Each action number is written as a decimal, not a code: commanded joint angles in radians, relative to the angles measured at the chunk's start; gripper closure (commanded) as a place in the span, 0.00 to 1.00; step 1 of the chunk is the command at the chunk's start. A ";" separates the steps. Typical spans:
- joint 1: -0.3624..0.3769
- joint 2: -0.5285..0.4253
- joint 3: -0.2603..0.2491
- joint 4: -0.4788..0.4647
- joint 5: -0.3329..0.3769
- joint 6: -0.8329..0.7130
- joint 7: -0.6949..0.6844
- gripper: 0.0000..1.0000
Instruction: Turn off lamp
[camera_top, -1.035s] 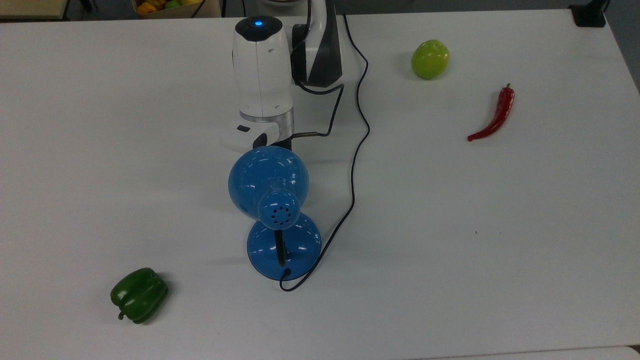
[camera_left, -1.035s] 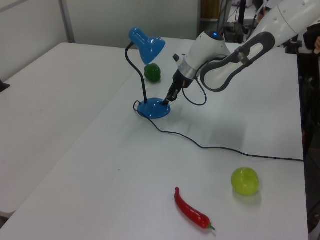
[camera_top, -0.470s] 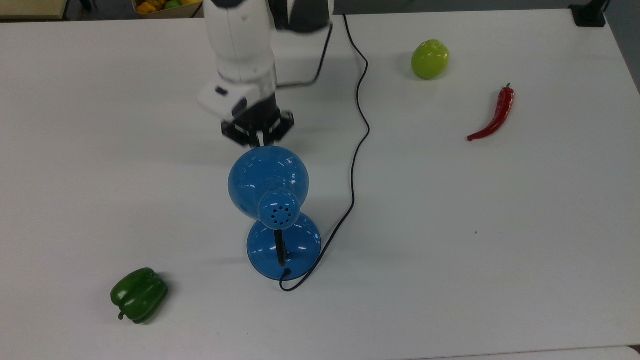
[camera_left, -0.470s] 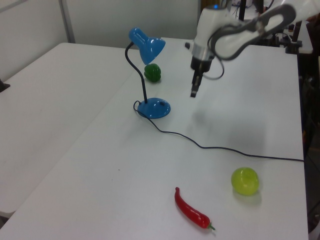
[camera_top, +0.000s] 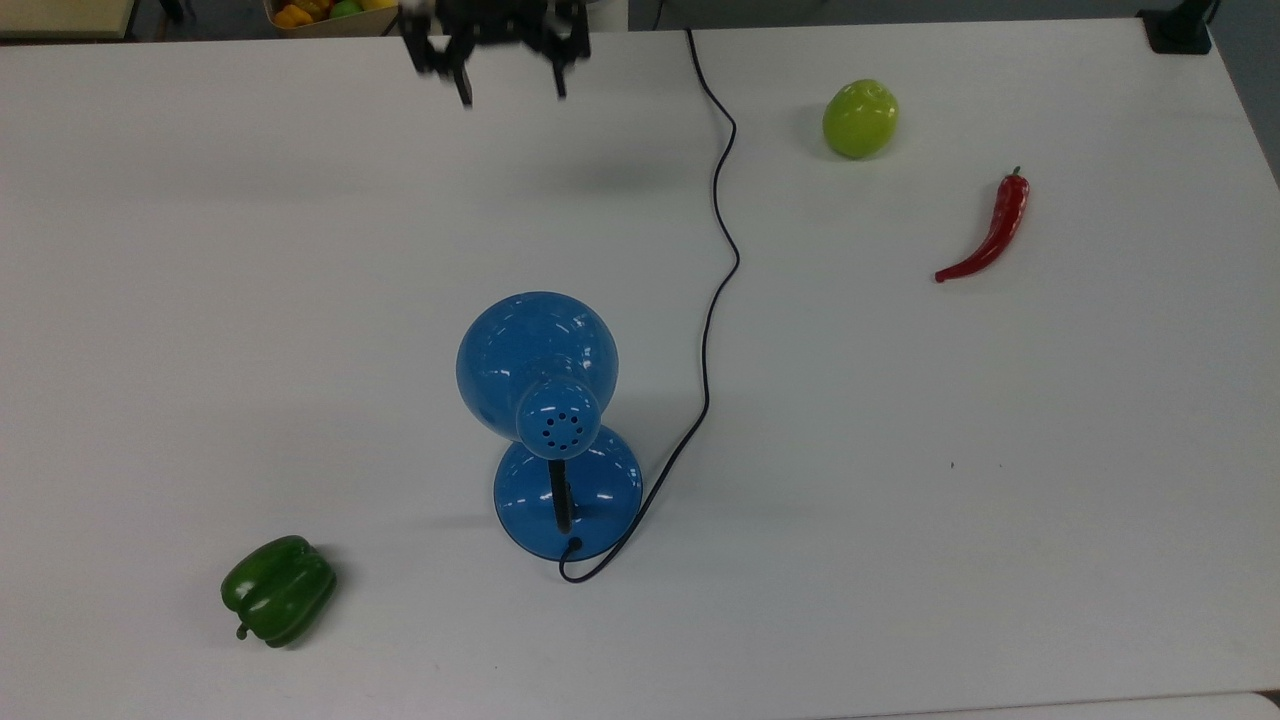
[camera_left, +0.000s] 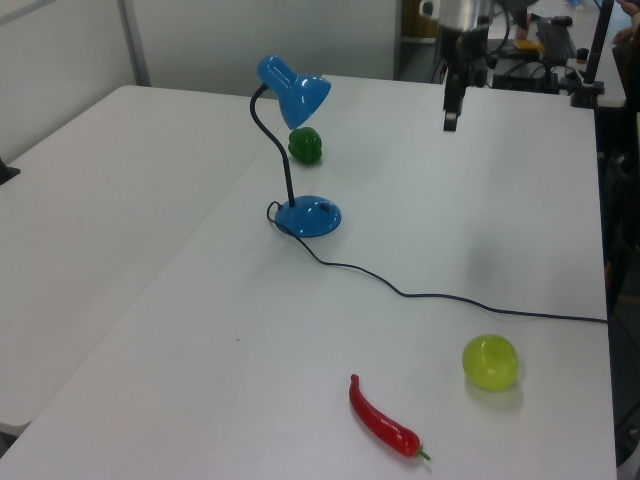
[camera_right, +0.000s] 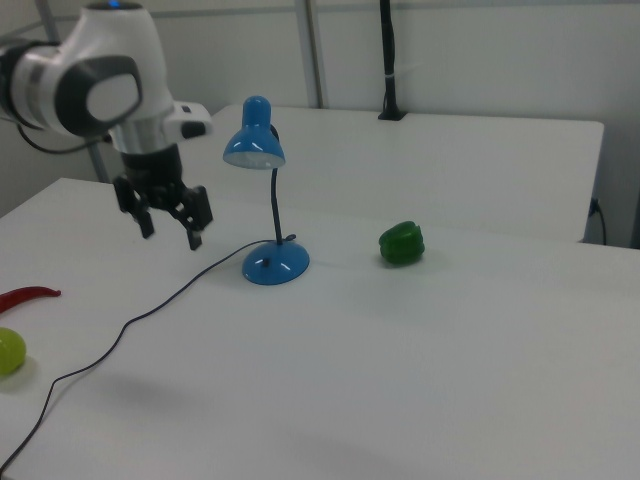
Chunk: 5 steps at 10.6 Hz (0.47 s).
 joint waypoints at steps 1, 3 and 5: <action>0.060 -0.054 -0.013 0.070 -0.009 -0.130 0.153 0.00; 0.060 -0.049 -0.005 0.140 -0.006 -0.154 0.142 0.00; 0.055 -0.045 -0.005 0.154 -0.009 -0.140 0.123 0.00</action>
